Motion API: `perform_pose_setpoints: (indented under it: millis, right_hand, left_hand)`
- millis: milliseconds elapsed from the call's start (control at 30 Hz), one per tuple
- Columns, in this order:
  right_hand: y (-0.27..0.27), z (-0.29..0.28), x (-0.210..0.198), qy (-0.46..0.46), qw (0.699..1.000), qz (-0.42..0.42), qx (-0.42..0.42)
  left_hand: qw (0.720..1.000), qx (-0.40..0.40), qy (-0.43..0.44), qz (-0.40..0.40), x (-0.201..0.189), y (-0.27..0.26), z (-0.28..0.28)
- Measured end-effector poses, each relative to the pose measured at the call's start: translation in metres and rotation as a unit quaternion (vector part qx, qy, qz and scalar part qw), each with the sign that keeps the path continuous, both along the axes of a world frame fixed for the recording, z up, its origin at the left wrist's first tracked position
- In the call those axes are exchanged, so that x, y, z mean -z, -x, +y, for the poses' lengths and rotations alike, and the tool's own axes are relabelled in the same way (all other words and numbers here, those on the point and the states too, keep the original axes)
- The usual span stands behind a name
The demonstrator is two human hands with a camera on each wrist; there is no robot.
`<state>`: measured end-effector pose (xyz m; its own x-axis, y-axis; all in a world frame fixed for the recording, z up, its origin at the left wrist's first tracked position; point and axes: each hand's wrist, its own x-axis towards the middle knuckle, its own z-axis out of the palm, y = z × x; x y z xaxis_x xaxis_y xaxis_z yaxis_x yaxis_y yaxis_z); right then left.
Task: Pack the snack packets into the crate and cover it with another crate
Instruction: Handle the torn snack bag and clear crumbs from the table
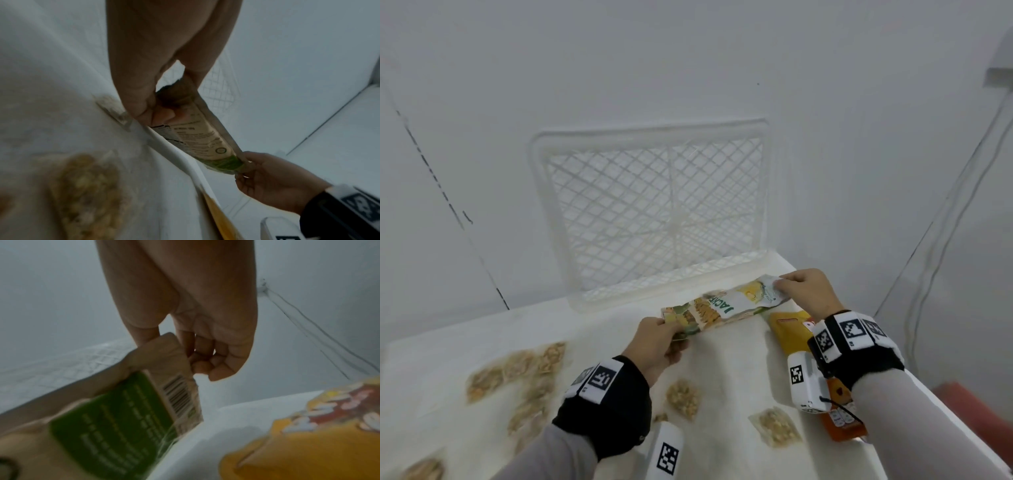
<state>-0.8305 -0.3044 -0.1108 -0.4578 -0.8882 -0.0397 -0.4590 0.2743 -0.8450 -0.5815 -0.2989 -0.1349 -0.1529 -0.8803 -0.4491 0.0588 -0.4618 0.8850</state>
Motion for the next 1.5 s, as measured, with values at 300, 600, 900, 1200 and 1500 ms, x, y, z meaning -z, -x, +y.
perform_pose_setpoints:
  millis: [300, 600, 900, 1200, 1500]
  right_hand:
    - [-0.068, 0.050, 0.002, 0.078, 0.994, -0.065, -0.043]
    - [-0.142, 0.095, 0.013, 0.072, 0.992, -0.066, -0.085]
    - [-0.203, 0.101, -0.014, 0.067, 0.976, 0.022, -0.207]
    - [-0.280, 0.093, -0.060, 0.241, 0.914, -0.013, -0.327]
    - [-0.318, 0.081, -0.119, 0.349, 0.760, 0.154, -0.526]
  left_hand:
    - [0.983, -0.115, -0.002, 0.142, -0.007, -0.076, 0.034]
    - [0.995, -0.090, 0.015, 0.040, -0.031, -0.162, 0.074]
    - [0.957, -0.089, 0.194, -0.195, -0.075, -0.222, 0.093]
    - [0.884, -0.062, 0.277, -0.371, -0.113, -0.250, 0.106]
    - [0.836, -0.055, 0.334, -0.431, -0.140, -0.244, 0.121]
